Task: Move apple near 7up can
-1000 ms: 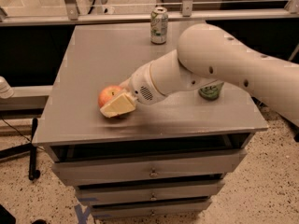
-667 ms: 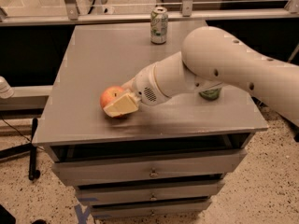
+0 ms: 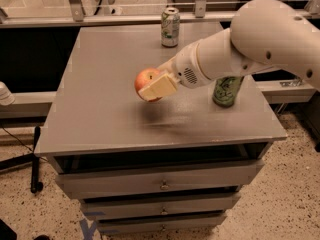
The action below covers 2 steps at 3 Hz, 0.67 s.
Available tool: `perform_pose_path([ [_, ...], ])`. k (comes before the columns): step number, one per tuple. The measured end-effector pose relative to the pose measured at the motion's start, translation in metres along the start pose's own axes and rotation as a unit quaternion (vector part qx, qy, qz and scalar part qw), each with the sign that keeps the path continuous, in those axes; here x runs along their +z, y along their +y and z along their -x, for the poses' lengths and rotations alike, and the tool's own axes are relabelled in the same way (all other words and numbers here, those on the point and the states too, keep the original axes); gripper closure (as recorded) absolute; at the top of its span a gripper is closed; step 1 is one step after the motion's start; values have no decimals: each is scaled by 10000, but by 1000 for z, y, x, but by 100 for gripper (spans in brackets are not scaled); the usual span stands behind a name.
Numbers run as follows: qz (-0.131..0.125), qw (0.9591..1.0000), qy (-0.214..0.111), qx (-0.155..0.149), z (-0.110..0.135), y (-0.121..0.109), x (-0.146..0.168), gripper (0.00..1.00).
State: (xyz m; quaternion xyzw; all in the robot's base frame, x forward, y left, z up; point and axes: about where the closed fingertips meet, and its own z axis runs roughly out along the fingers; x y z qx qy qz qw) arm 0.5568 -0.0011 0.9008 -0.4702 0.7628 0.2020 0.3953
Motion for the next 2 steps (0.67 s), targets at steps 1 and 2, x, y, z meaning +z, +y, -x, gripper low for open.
perform_pose_path([
  [1, 0, 10000, 0, -1, 0, 0, 0, 100],
  [2, -292, 9993, -40, -217, 9, -27, -3, 100],
])
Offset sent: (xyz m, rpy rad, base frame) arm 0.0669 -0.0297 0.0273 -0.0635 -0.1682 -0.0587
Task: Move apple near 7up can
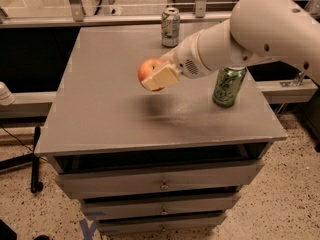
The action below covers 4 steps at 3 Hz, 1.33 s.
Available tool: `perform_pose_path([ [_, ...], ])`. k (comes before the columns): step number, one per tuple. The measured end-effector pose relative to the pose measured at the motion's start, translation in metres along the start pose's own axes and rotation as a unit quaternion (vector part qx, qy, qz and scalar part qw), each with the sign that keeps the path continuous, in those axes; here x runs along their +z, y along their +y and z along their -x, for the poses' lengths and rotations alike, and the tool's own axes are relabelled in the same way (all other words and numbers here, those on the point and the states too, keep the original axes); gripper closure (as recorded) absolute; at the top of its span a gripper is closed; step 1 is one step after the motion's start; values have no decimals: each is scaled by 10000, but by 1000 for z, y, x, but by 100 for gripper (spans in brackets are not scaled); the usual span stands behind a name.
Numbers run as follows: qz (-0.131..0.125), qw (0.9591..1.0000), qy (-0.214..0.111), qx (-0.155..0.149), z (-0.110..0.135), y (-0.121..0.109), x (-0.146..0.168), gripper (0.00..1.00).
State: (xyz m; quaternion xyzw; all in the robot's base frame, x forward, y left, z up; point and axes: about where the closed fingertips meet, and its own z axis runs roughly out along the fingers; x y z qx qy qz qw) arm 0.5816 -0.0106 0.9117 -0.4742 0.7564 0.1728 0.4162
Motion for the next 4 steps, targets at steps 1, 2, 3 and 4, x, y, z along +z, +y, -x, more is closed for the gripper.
perform_pose_path([
  [1, -431, 9988, 33, -211, 11, -49, -8, 100],
  [2, -785, 9961, 192, -350, 19, -105, -9, 100],
  [3, -1041, 9930, 437, -351, 15, -160, -2, 100],
  [4, -1199, 9903, 653, -244, 3, -205, 7, 100],
])
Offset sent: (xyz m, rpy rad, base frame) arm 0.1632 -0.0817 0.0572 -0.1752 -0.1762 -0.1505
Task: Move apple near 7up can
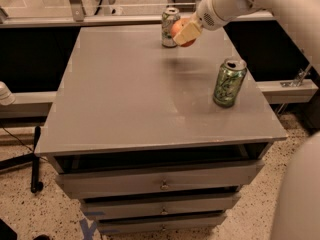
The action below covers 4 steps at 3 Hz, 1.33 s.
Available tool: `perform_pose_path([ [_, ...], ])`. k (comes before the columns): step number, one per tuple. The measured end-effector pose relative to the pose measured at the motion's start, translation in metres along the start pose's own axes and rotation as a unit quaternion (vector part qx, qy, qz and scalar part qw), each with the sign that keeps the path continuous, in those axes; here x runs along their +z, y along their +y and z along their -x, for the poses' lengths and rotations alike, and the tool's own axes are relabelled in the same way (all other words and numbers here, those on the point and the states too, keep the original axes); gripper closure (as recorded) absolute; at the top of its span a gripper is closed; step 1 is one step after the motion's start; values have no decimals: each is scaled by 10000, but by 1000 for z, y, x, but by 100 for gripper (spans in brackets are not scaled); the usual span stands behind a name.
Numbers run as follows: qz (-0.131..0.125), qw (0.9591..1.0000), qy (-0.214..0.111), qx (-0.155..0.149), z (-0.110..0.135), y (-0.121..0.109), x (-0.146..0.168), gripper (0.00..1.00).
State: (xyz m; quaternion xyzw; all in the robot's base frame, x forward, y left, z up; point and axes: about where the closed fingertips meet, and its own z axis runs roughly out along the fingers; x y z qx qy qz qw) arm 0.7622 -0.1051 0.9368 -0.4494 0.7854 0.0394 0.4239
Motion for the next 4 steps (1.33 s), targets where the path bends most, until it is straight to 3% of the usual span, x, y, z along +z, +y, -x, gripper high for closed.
perform_pose_path([
  [1, -56, 9996, 36, 283, -17, -28, 21, 100],
  [2, -4, 9984, -27, 564, -30, -41, 39, 100],
  [4, 195, 9953, -258, 909, -38, -45, 66, 100],
])
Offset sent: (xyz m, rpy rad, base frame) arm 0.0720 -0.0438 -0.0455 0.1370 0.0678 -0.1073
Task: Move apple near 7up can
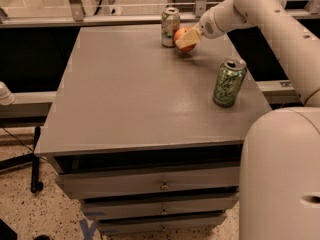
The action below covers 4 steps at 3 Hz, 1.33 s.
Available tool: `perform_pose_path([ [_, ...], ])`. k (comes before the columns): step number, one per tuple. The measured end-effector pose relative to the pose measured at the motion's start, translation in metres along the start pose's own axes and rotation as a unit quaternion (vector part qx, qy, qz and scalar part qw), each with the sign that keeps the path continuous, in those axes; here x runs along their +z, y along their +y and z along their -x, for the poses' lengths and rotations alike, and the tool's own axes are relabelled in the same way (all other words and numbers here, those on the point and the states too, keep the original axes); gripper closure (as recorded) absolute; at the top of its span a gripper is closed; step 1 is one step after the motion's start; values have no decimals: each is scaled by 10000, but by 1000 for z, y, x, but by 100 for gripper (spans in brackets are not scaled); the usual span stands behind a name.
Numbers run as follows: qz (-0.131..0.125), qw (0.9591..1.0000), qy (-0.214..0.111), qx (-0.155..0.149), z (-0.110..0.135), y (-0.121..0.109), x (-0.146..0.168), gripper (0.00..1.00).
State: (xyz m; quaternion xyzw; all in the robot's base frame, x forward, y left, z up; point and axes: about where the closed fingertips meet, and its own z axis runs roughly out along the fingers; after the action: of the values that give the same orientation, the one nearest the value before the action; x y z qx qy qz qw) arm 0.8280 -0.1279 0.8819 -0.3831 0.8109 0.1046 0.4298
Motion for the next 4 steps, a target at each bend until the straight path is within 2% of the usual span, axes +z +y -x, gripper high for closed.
perform_pose_path([
  [1, 74, 9999, -31, 75, -1, 0, 7, 83],
  [4, 221, 9997, -47, 135, -3, 2, 13, 13],
])
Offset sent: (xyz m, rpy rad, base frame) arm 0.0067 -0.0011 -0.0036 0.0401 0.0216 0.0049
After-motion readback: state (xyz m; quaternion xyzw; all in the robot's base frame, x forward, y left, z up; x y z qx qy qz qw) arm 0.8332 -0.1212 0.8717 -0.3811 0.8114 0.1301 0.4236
